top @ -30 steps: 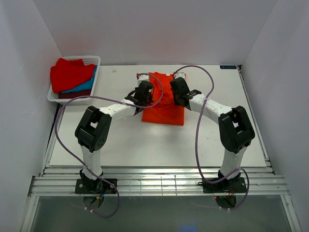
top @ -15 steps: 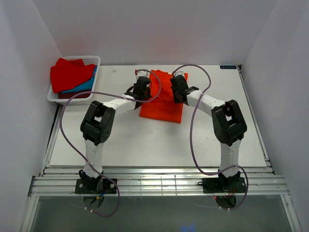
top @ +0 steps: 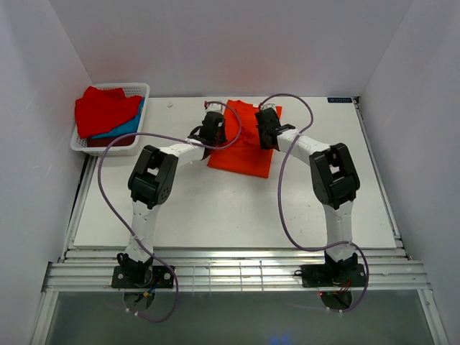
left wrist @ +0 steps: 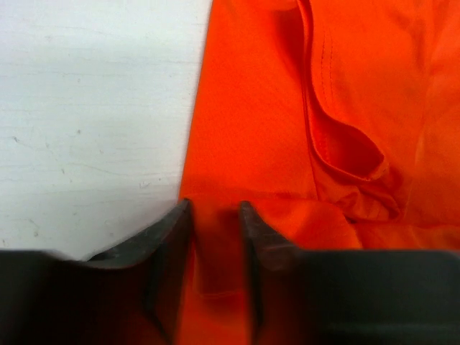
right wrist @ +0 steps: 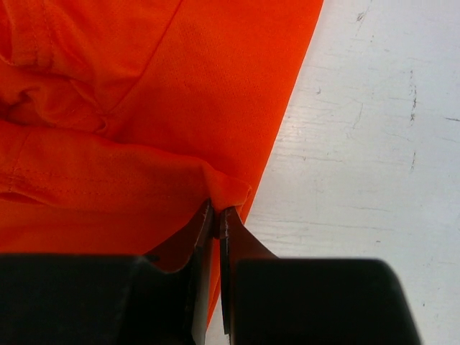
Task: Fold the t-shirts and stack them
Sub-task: Fold the tshirt
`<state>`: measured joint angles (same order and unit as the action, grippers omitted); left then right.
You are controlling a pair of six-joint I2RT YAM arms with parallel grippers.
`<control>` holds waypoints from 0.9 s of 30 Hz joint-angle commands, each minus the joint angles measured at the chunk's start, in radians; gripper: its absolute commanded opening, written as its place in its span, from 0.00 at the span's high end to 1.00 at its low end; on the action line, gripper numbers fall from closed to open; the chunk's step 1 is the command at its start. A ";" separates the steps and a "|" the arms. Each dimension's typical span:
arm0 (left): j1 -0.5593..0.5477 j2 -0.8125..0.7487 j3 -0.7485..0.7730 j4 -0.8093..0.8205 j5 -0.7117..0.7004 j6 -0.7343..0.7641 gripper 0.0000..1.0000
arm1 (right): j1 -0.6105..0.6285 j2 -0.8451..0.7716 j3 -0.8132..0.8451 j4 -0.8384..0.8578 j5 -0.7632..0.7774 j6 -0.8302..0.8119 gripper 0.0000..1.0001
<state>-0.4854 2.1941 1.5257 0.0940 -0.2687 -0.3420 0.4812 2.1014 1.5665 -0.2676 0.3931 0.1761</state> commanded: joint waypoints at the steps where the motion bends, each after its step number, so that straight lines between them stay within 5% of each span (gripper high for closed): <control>1: 0.007 -0.011 0.063 0.036 -0.019 0.040 0.54 | -0.013 0.025 0.073 -0.007 0.010 0.005 0.92; 3: 0.007 -0.019 0.108 0.020 -0.087 0.057 0.24 | -0.019 0.025 0.090 -0.013 0.027 0.006 0.82; 4: 0.007 -0.028 0.117 0.004 -0.110 0.061 0.20 | -0.020 0.007 0.096 -0.015 0.033 0.006 0.76; 11: -0.010 -0.233 0.016 -0.013 -0.182 -0.009 0.16 | -0.007 -0.234 -0.071 0.106 -0.022 -0.030 0.59; 12: -0.030 -0.284 -0.017 -0.013 -0.175 -0.034 0.19 | -0.004 -0.269 -0.086 0.119 -0.064 -0.035 0.57; 14: -0.056 -0.321 -0.125 0.009 -0.140 -0.090 0.41 | 0.003 -0.284 -0.105 0.111 -0.109 -0.041 0.58; 15: -0.089 -0.332 -0.154 0.016 -0.135 -0.104 0.58 | 0.005 -0.287 -0.106 0.096 -0.150 -0.041 0.63; 17: -0.117 -0.330 -0.220 0.035 -0.110 -0.132 0.99 | 0.008 -0.284 -0.121 0.087 -0.190 -0.026 0.89; 27: -0.173 -0.163 -0.231 0.062 0.029 -0.224 1.00 | 0.010 -0.204 -0.143 0.151 -0.445 0.010 0.92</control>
<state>-0.6651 2.0262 1.2865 0.1398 -0.2878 -0.5312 0.4911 1.8687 1.4014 -0.1600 0.0582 0.1707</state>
